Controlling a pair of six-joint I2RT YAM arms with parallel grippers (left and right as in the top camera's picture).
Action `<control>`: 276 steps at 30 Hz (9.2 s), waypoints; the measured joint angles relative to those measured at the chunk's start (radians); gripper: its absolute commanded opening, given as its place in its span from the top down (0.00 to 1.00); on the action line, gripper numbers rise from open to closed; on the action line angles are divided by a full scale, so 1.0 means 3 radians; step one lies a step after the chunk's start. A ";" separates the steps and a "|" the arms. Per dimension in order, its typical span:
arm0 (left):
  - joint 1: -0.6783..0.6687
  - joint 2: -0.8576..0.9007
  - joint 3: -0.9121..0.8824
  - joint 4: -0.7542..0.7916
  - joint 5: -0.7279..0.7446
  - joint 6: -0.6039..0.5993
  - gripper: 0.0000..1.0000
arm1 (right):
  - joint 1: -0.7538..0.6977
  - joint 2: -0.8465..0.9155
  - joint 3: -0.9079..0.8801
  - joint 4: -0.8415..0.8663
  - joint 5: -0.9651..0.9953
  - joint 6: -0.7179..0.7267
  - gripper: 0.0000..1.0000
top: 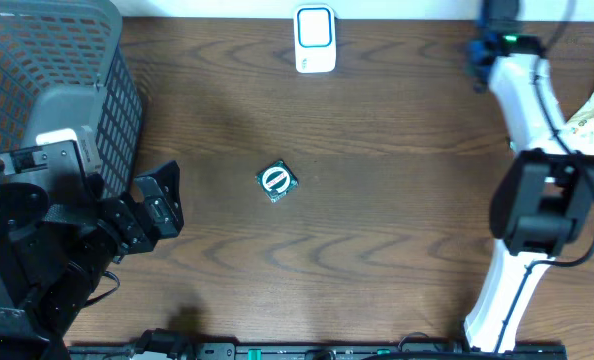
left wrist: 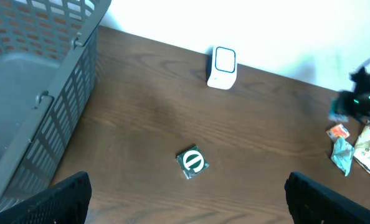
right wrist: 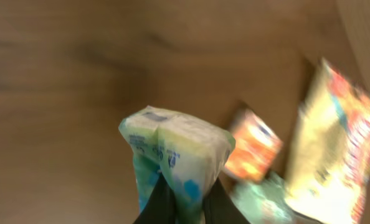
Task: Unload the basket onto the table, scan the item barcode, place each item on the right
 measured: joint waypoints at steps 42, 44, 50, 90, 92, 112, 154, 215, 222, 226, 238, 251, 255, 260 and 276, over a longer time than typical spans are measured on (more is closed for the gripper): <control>0.0000 0.0000 0.0000 0.0001 0.0000 0.0000 0.02 | 0.1049 0.0000 -0.0103 -0.1104 -0.3120 -0.0284 0.01; 0.0000 0.0000 0.0000 0.0001 0.0000 0.0000 0.02 | 0.1277 0.0000 -0.0111 -0.1096 -0.2962 -0.0312 0.01; 0.0000 0.0000 0.0000 0.0001 0.0000 0.0000 0.02 | 0.1827 0.0000 -0.0111 -0.0997 -0.2477 -0.0340 0.01; 0.0000 0.0000 0.0000 0.0001 0.0000 0.0000 0.02 | 0.2981 0.0347 -0.0140 -0.0495 -0.1242 0.1886 0.99; 0.0000 0.0000 0.0000 0.0001 0.0000 0.0000 0.02 | 0.2979 0.0362 -0.0148 -0.0622 -0.1195 0.1897 0.99; 0.0000 0.0000 0.0000 0.0001 0.0000 0.0000 0.02 | 0.2808 0.0206 -0.0135 -0.0787 -0.1011 0.0968 0.16; 0.0000 0.0000 0.0000 0.0001 0.0000 0.0000 0.02 | 0.2480 0.0479 -0.0098 -0.1845 -0.1741 0.0492 0.73; 0.0000 0.0000 0.0000 0.0001 0.0000 -0.0001 0.02 | 0.3002 0.0088 -0.0259 -0.1534 -0.2027 -0.0301 0.01; 0.0000 0.0000 0.0000 0.0001 0.0000 -0.0001 0.02 | 0.3096 0.0088 -0.0561 -0.1141 -0.1803 -0.0312 0.01; 0.0000 0.0000 0.0000 0.0001 0.0000 -0.0001 0.02 | 0.3095 0.0088 -0.0660 -0.0946 -0.1759 -0.0310 0.04; 0.0000 0.0000 0.0000 0.0001 0.0000 0.0000 0.02 | 0.3079 0.0061 -0.0886 -0.0549 -0.1689 -0.0215 0.20; 0.0000 0.0000 0.0000 0.0001 0.0000 0.0000 0.02 | 0.3049 0.0061 -0.0890 -0.0540 -0.1690 -0.0042 0.34; 0.0000 0.0000 0.0000 0.0001 0.0000 0.0000 0.02 | 0.3035 0.0055 -0.0888 -0.0624 -0.1708 -0.0017 0.37; 0.0000 0.0000 0.0000 0.0001 0.0000 0.0000 0.02 | 0.2936 0.0004 -0.0884 -0.0708 -0.1783 0.0014 0.34; 0.0000 0.0000 0.0000 0.0001 0.0000 0.0000 0.02 | 0.2800 -0.0189 -0.1141 -0.0551 -0.1804 -0.0266 0.21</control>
